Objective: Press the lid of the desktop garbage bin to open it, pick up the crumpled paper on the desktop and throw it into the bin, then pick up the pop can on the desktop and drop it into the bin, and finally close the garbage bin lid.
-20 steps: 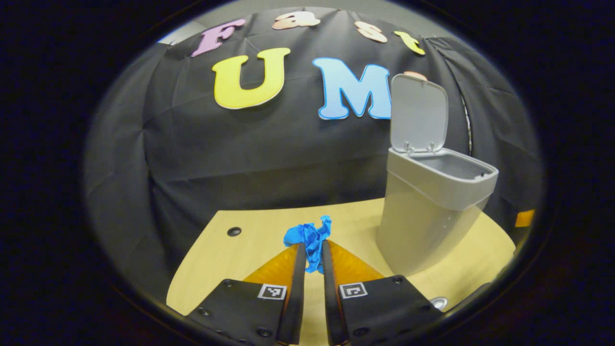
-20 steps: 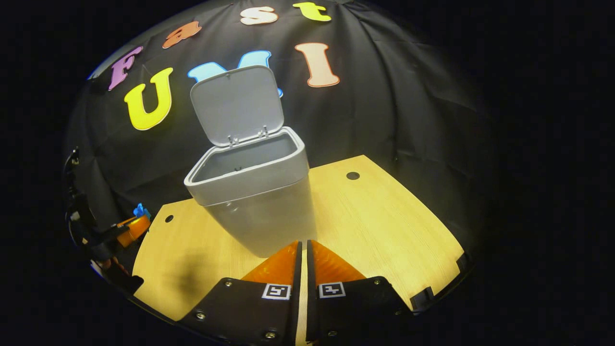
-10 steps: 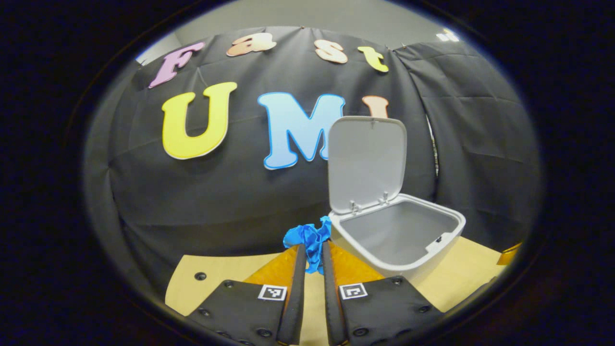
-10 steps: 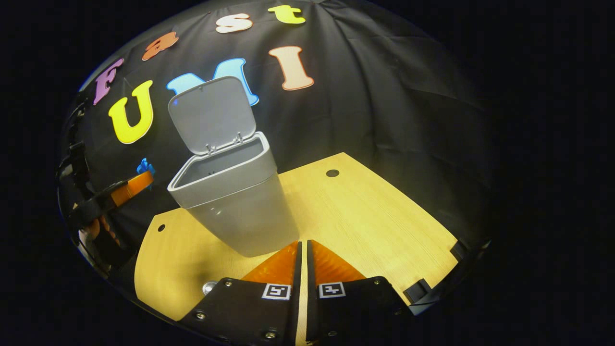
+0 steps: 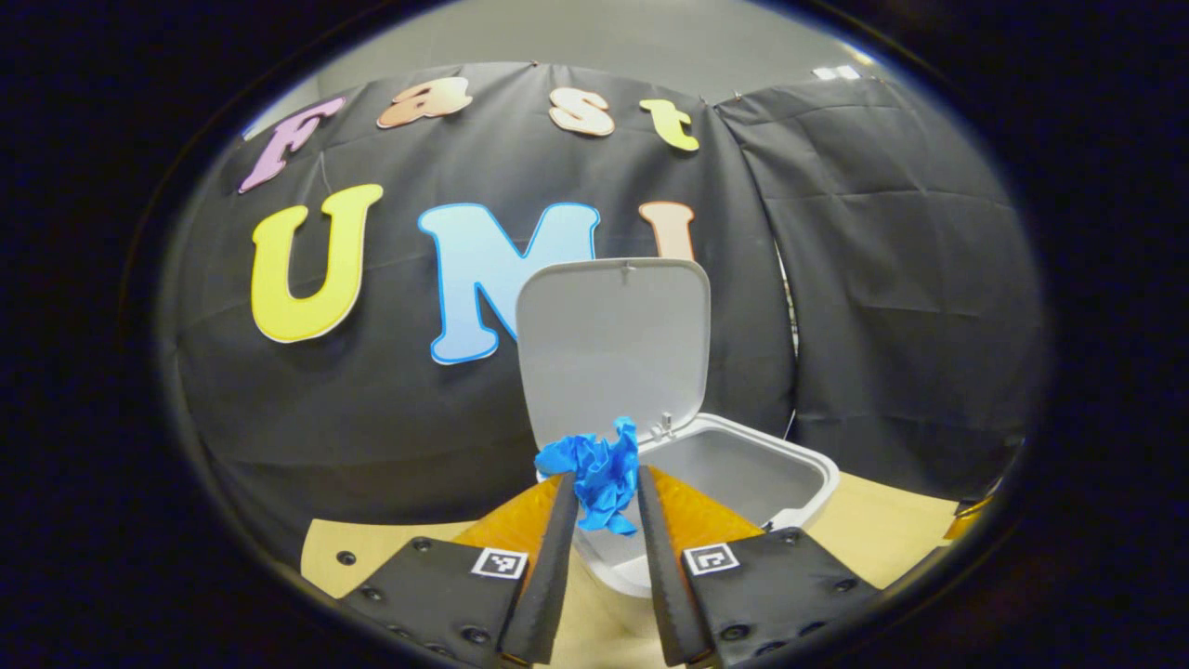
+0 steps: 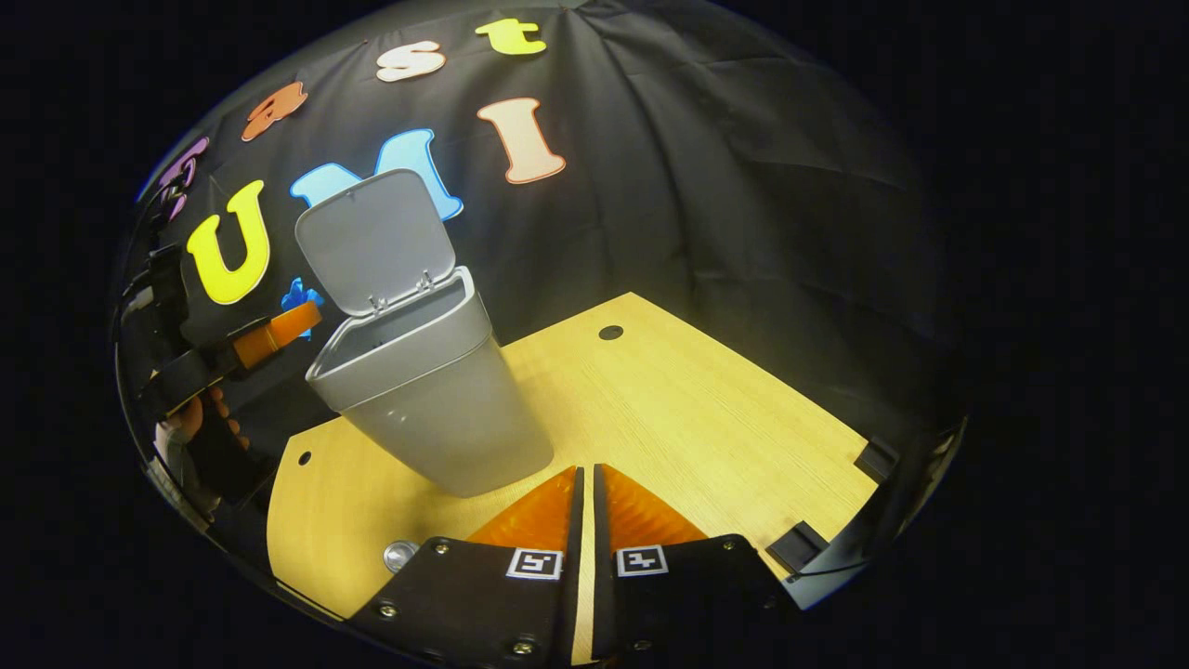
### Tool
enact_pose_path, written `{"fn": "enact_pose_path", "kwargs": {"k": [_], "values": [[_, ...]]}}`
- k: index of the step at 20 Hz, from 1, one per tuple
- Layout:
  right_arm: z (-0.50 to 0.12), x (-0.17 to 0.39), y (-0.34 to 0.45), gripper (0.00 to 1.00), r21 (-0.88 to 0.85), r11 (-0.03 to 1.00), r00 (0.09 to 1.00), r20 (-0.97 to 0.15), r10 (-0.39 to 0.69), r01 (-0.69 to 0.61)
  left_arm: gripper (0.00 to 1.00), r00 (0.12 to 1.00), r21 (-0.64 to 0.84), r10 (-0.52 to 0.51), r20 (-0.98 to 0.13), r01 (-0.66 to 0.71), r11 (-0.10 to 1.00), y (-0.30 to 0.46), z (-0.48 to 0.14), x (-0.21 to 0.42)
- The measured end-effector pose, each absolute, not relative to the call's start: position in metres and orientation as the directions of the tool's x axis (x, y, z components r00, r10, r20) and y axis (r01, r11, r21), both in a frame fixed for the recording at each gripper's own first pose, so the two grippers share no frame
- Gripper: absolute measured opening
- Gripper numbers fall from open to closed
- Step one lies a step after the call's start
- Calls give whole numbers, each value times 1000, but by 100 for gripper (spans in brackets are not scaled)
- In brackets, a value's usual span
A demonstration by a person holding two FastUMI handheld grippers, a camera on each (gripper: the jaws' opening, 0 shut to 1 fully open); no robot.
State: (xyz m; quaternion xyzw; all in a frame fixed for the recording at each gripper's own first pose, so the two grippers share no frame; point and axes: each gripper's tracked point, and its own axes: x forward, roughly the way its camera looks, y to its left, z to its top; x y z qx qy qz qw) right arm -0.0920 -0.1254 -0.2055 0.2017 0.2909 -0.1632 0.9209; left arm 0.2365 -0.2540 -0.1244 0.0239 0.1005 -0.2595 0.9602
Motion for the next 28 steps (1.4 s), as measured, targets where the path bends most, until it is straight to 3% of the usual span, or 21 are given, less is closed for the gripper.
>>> {"fn": "enact_pose_path", "kwargs": {"k": [3,7,14,15,21,22,28], "values": [[-205,-94,-124,7,277,866,779,-600,-181,415,74,844,-7,-497,-201,507,862,-255,-122,236],[-204,-91,-118,7,281,873,783,-599,-165,398,81,851,-8,-484,-205,493,870,-249,-123,236],[-205,-77,-92,7,287,900,794,-600,-98,328,81,880,-27,-423,-216,428,903,-206,-124,233],[-205,-74,-87,7,287,905,795,-601,-84,312,68,886,-30,-410,-218,414,910,-197,-124,232],[-208,-56,-48,7,289,937,793,-609,21,197,68,919,-30,-319,-233,321,947,-138,-126,224],[-208,-54,-40,7,289,941,791,-611,40,176,55,924,-28,-302,-236,305,952,-128,-127,221],[-211,-41,4,7,281,959,767,-625,146,47,81,949,-22,-205,-241,206,978,-69,-126,202]]}}
